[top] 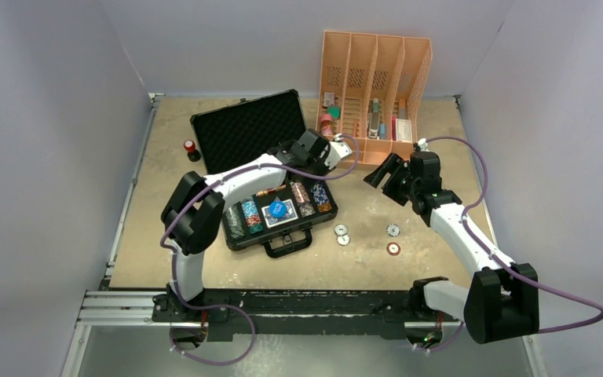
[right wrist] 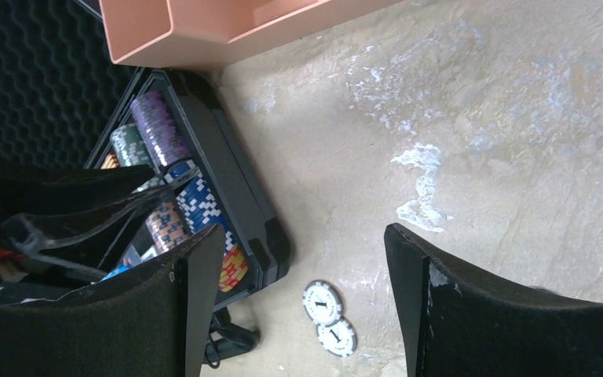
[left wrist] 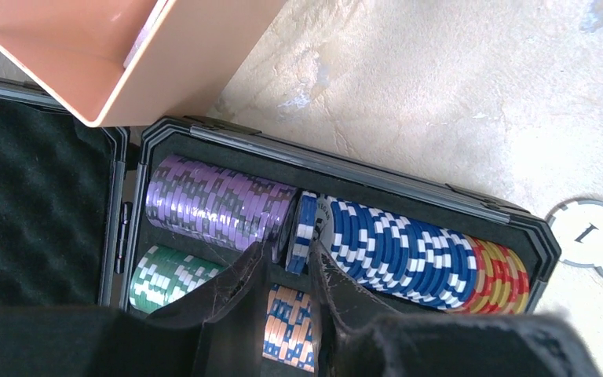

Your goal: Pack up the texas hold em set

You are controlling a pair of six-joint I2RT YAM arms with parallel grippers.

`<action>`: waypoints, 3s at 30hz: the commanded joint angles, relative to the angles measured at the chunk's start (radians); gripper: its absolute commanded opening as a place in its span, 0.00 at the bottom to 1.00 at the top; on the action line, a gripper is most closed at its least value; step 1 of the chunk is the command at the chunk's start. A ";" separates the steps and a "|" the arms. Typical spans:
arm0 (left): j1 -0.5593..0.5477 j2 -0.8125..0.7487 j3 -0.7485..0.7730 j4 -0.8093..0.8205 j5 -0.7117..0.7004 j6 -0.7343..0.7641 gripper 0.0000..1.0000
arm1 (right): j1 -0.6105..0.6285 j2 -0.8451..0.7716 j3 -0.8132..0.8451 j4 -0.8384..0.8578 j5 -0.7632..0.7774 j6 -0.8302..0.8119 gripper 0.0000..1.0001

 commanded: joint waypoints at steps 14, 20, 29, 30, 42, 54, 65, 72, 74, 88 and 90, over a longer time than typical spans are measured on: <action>0.011 -0.055 -0.011 0.033 0.093 -0.029 0.13 | -0.006 -0.008 -0.008 0.015 0.027 -0.032 0.76; 0.011 -0.033 -0.007 0.024 0.084 -0.039 0.06 | -0.005 -0.009 -0.012 0.017 0.028 -0.030 0.75; 0.011 0.000 -0.005 0.011 0.053 -0.051 0.05 | -0.005 -0.007 -0.017 0.019 0.038 -0.028 0.75; 0.011 0.001 -0.006 0.017 0.033 -0.056 0.04 | -0.006 -0.006 -0.016 0.019 0.041 -0.028 0.75; 0.010 -0.008 -0.019 0.039 -0.086 -0.066 0.07 | -0.006 0.012 0.003 -0.020 0.093 -0.037 0.74; 0.016 -0.304 -0.117 0.244 -0.105 -0.321 0.38 | -0.006 0.104 0.056 -0.202 0.375 -0.078 0.83; 0.016 -0.635 -0.502 0.491 -0.299 -0.661 0.64 | -0.006 0.164 0.067 -0.394 0.450 0.065 0.84; 0.015 -0.752 -0.642 0.558 -0.394 -0.731 0.70 | -0.006 0.190 0.059 -0.437 0.385 0.073 0.79; 0.016 -0.775 -0.663 0.568 -0.393 -0.733 0.71 | -0.006 0.220 0.062 -0.443 0.375 0.071 0.76; 0.016 -0.821 -0.740 0.625 -0.387 -0.715 0.73 | -0.006 0.309 0.134 -0.531 0.381 0.024 0.64; 0.015 -0.822 -0.739 0.621 -0.391 -0.712 0.73 | -0.006 0.321 0.137 -0.524 0.368 0.024 0.63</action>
